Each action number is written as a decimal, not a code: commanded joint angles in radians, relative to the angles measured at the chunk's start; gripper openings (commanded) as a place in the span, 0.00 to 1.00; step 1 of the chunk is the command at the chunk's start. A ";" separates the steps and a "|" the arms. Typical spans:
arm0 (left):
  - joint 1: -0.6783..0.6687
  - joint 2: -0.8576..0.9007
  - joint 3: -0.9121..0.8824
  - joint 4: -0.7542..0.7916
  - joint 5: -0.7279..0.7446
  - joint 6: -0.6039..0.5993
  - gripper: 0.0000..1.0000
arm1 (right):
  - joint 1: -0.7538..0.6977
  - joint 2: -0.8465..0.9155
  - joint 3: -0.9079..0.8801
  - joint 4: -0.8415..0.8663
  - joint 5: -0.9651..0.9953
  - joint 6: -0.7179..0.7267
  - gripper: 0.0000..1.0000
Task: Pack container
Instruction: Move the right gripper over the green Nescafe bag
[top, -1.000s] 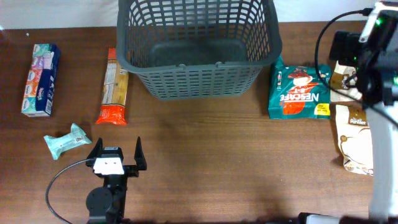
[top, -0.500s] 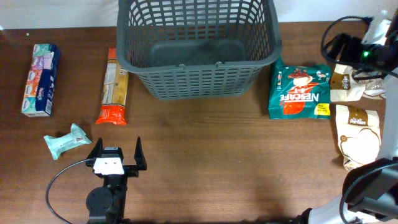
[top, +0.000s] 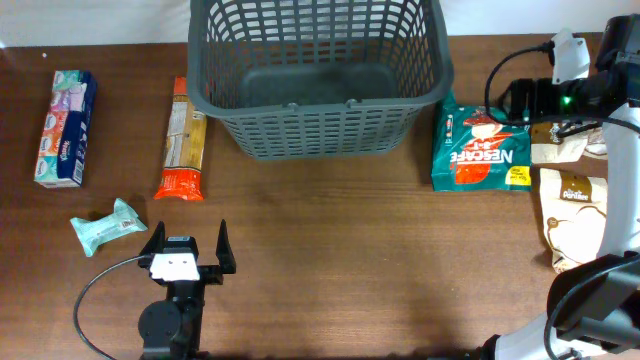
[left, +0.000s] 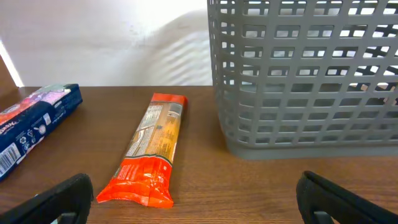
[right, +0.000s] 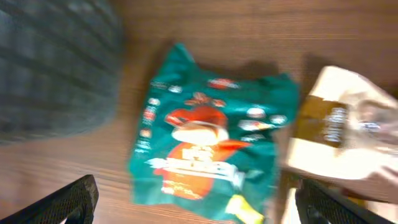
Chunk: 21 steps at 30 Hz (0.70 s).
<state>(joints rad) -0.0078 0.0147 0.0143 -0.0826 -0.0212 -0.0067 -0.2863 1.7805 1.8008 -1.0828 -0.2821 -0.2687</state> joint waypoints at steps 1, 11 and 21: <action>0.002 -0.010 -0.005 -0.001 0.011 0.016 0.99 | -0.003 0.003 0.017 -0.015 0.116 -0.082 0.99; 0.002 -0.010 -0.005 -0.001 0.011 0.016 0.99 | -0.001 0.037 0.017 -0.129 -0.058 -0.637 0.99; 0.002 -0.010 -0.005 -0.001 0.011 0.016 0.99 | -0.002 0.057 0.017 -0.169 -0.058 -0.585 0.99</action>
<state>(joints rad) -0.0078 0.0147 0.0143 -0.0826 -0.0216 -0.0067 -0.2874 1.8332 1.8008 -1.2438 -0.3054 -0.8612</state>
